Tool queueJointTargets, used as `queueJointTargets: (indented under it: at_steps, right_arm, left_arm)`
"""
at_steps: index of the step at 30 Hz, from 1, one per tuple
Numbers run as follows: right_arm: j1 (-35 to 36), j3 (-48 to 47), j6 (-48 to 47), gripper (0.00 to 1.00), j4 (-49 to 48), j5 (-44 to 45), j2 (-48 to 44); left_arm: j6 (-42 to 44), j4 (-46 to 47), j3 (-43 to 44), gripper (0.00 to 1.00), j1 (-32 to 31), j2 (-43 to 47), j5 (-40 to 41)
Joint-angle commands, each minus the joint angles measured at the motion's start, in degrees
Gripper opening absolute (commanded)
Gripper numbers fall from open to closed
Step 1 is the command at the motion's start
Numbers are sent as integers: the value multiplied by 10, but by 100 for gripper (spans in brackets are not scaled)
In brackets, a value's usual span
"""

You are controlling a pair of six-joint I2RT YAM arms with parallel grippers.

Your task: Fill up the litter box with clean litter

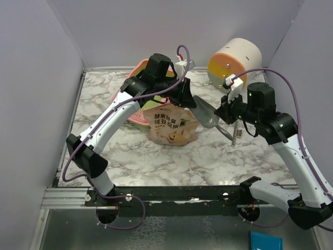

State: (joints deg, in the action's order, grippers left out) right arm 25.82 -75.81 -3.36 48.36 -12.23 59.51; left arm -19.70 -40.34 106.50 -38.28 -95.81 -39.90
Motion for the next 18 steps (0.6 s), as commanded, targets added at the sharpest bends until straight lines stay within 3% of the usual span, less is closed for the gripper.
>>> queueJointTargets:
  at_steps: [1,2,8,15,18]
  right_arm:
    - [4,-14,-5,1,-38,2,-12]
    - [5,-12,-5,1,-40,-1,-12]
    - [4,-12,9,3,-47,4,-13]
    - [5,-18,130,40,-115,26,-9]
    - [4,-19,198,49,-166,14,-4]
  left_arm:
    - [-30,54,-30,8,-2,6,-3]
    - [-38,66,-42,1,-2,10,-1]
    - [-89,157,-124,0,-2,48,32]
    - [-189,318,-276,0,6,166,153]
    - [-257,391,-359,0,13,232,226]
